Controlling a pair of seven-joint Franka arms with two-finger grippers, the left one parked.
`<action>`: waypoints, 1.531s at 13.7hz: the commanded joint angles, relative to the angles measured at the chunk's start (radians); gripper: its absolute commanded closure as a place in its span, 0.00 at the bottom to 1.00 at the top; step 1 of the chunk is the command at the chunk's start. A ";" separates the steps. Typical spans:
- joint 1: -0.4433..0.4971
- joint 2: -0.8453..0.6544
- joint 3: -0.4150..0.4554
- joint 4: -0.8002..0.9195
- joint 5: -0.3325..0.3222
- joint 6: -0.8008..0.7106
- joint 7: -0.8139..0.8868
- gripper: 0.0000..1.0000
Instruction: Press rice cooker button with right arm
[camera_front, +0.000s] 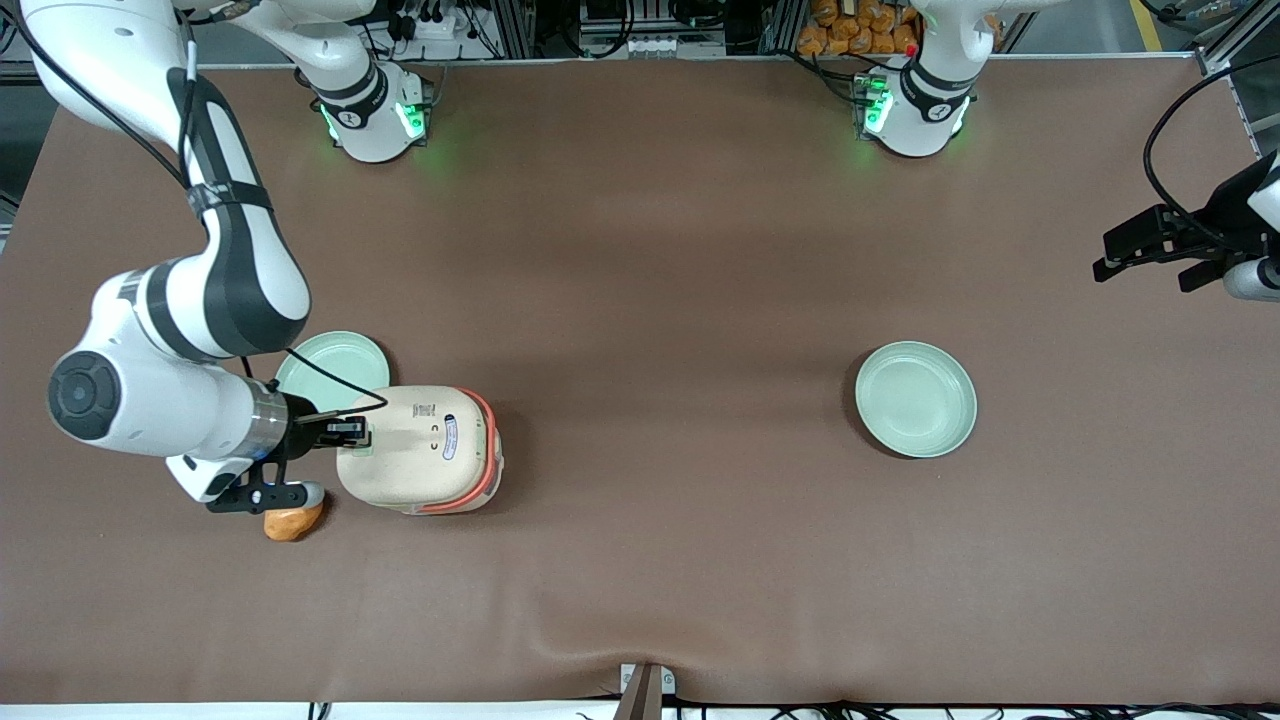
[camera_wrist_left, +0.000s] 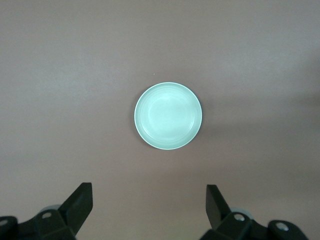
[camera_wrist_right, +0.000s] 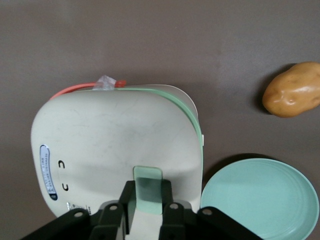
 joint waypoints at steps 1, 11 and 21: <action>0.002 -0.038 0.000 0.047 -0.003 -0.070 0.015 0.33; -0.015 -0.233 -0.001 0.066 -0.016 -0.286 0.015 0.00; -0.128 -0.420 -0.004 0.049 -0.162 -0.476 -0.109 0.00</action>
